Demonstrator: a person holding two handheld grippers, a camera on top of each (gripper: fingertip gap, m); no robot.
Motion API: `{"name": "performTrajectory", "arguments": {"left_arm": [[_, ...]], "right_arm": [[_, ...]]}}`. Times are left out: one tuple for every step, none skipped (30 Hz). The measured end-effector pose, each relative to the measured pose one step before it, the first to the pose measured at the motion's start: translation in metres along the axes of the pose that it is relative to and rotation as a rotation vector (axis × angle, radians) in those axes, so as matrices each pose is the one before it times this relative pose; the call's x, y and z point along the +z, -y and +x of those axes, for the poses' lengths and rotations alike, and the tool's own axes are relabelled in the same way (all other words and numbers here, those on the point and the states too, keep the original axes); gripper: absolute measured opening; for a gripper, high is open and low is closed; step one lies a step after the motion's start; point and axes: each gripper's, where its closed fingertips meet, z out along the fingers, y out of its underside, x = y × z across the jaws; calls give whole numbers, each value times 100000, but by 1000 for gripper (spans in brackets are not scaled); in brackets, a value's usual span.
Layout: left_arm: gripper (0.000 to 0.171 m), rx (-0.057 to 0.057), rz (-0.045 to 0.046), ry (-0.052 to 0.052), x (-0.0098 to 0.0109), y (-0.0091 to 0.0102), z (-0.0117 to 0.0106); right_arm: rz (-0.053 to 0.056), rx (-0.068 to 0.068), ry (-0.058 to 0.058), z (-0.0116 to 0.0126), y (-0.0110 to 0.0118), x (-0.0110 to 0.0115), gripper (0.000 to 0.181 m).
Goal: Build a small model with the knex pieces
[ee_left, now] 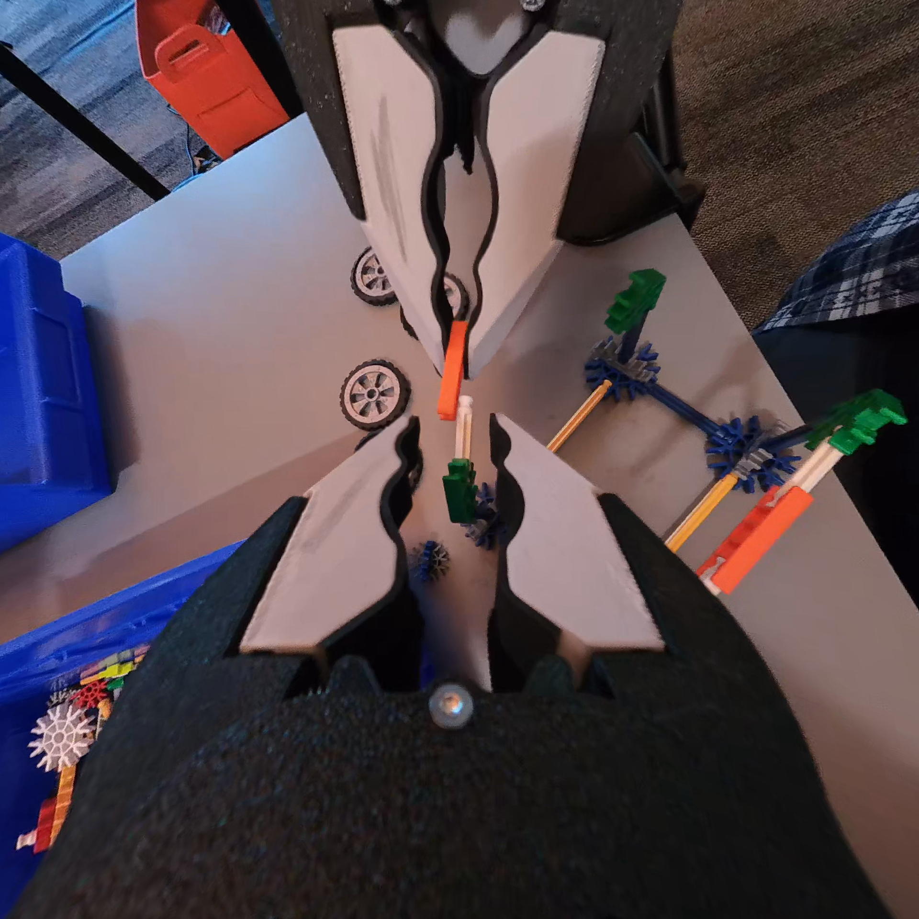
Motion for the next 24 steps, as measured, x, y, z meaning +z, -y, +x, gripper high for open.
{"name": "performTrajectory", "arguments": {"left_arm": [[26,27,-317,-256,57,-81,31],[25,18,-130,-413,49,-62,53],[22,106,5,-642,58,-41,88],[21,227,-211,-379,69,-52,61],[19,418,-419,-28,59,-69,17],[17,296,-363,-255,66,-68,28],[12,248,543,-1274,13,75,190],[9,-402,1529,-1393,-19,215,171],[9,-659,948,-1116,-18,122,65],[9,73,94,-726,37,-23,66],[8,244,210,-552,43,0,58],[8,-469,233,-916,54,-6,90],[8,-258,327,-822,45,3,103],[8,-63,426,-71,-5,32,-11],[8,59,511,-319,-50,60,51],[8,806,77,-260,-32,-15,88],[7,979,-202,955,-53,-6,-85],[7,642,53,1573,-36,21,-187],[6,-427,197,-539,-21,30,83],[6,-147,1295,-701,-3,197,132],[6,-644,1432,-658,43,246,135],[5,-138,619,-327,72,139,95],[5,734,114,506,106,77,29],[5,638,-718,201,75,-60,53]], "right_arm": [[-164,-231,368,-76,0,84,5],[-364,-605,358,-84,-25,89,5],[27,-653,334,-86,16,42,5],[418,-409,493,-108,81,5,5],[453,-510,545,-107,78,3,5],[204,-527,418,-78,31,-9,5],[236,-330,57,-5,33,-26,5],[432,-35,219,-2,58,-29,5],[285,-120,591,-85,40,-20,5],[-52,-400,359,-58,-4,16,5],[-333,-420,186,-36,-41,10,5],[-469,-574,212,-63,-51,12,5],[-414,-816,255,-76,-47,33,5],[-98,-658,69,-35,1,-12,5],[270,-323,62,-6,66,-28,5],[216,-206,402,-54,67,-24,5],[80,-240,54,-21,47,-1,5],[129,-12,-810,117,66,-7,5],[343,197,-217,42,79,2,5],[882,-2,551,-110,133,-15,5],[1208,-80,443,-116,213,-12,5],[764,98,248,-105,174,13,5],[-142,-347,-246,-62,73,21,5],[-822,-992,-810,-28,-29,47,5]]}}
